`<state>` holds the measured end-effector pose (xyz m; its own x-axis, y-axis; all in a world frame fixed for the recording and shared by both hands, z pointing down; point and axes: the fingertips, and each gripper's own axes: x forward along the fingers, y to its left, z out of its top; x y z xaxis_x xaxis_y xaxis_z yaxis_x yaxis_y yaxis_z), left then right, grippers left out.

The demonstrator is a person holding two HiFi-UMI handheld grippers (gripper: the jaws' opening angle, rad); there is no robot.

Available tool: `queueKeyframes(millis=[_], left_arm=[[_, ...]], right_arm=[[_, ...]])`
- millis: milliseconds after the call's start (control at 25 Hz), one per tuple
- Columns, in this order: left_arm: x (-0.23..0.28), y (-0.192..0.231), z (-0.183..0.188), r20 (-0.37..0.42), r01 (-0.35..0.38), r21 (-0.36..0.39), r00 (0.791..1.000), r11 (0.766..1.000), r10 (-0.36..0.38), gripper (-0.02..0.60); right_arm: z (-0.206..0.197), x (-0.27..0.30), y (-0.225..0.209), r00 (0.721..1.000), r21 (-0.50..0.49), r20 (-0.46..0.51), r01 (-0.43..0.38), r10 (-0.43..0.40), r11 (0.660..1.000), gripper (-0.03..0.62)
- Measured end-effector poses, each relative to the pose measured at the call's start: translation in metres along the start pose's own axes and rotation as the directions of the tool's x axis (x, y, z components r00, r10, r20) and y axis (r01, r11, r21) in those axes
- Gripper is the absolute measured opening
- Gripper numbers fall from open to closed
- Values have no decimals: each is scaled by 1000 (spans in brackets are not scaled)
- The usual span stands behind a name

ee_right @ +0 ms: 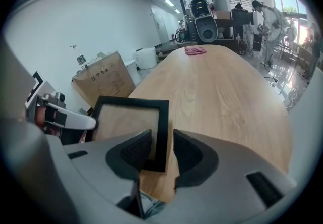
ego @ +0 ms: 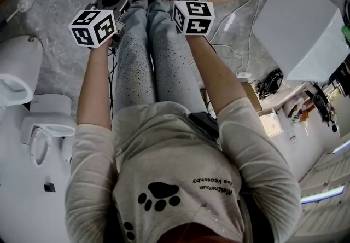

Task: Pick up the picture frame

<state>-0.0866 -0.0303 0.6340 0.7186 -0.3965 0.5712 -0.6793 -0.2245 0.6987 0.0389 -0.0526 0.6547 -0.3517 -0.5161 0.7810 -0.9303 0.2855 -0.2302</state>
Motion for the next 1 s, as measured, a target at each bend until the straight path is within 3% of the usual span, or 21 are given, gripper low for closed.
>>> queueKeyframes(millis=[320,720,1000], left_arm=[[-4,-14,7,33,-45,30,998,999,44,75],[-10,-53,35,76,-81,120,994,989,72,75],[-19,-93,68,154,-114,197,984,974,84,75]], right_arm=[[9,-14,2,1000,-1,20,-7,7,1000,130],[43,-51,-7,996,-3,87,14,-14,1000,129],[80,-90,-26,985,3,160,65,-65,998,34]])
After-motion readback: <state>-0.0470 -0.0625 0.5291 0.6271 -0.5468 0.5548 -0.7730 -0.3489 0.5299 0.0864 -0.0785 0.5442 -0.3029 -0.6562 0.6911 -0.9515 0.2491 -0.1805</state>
